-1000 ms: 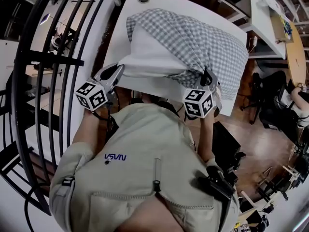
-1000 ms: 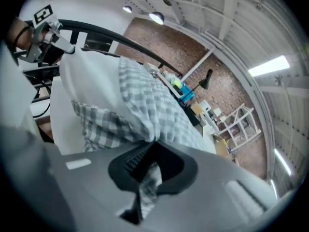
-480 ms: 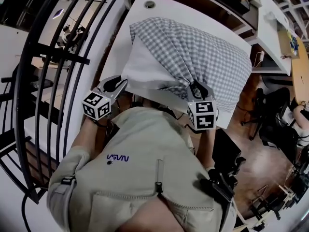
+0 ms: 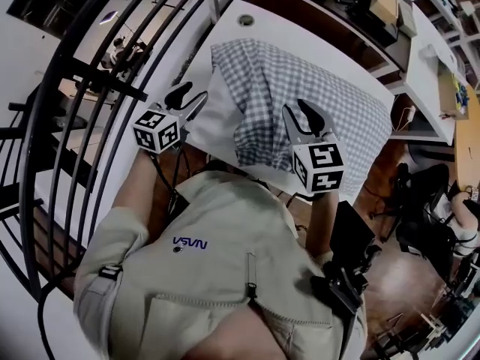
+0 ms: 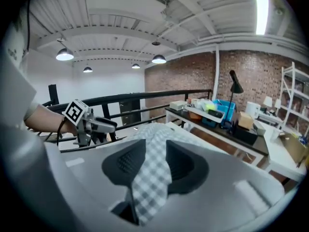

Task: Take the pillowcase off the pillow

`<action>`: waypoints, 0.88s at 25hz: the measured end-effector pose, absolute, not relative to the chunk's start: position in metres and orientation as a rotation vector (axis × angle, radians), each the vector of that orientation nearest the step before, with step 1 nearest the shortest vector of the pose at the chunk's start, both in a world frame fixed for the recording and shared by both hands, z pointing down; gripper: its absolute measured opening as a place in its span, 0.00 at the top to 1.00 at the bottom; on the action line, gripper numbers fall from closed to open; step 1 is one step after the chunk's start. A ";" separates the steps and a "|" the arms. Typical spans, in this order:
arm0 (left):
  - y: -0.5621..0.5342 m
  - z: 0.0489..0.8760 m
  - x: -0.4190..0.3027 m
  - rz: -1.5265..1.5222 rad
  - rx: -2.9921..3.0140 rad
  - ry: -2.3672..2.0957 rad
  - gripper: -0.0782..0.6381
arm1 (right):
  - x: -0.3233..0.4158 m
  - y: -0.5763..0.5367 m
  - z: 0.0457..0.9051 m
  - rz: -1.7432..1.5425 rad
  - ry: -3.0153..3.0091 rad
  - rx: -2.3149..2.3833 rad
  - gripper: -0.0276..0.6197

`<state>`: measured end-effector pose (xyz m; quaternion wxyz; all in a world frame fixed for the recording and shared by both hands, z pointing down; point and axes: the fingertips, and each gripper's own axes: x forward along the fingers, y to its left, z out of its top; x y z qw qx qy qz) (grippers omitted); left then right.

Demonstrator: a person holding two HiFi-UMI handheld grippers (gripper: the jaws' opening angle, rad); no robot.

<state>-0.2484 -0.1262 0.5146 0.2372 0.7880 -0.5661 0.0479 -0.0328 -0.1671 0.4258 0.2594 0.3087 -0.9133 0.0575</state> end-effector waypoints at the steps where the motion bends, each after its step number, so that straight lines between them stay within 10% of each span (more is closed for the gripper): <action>1: -0.141 0.517 -0.252 0.106 2.150 -1.534 0.55 | -0.045 -0.175 0.424 0.148 -2.476 0.843 0.75; 15: -0.223 0.569 -0.205 0.141 2.231 -1.073 0.43 | -0.169 -0.288 0.487 0.130 -2.149 0.840 0.68; 22: -0.202 0.552 -0.187 0.194 2.320 -1.092 0.78 | -0.180 -0.301 0.515 0.017 -1.995 0.744 0.88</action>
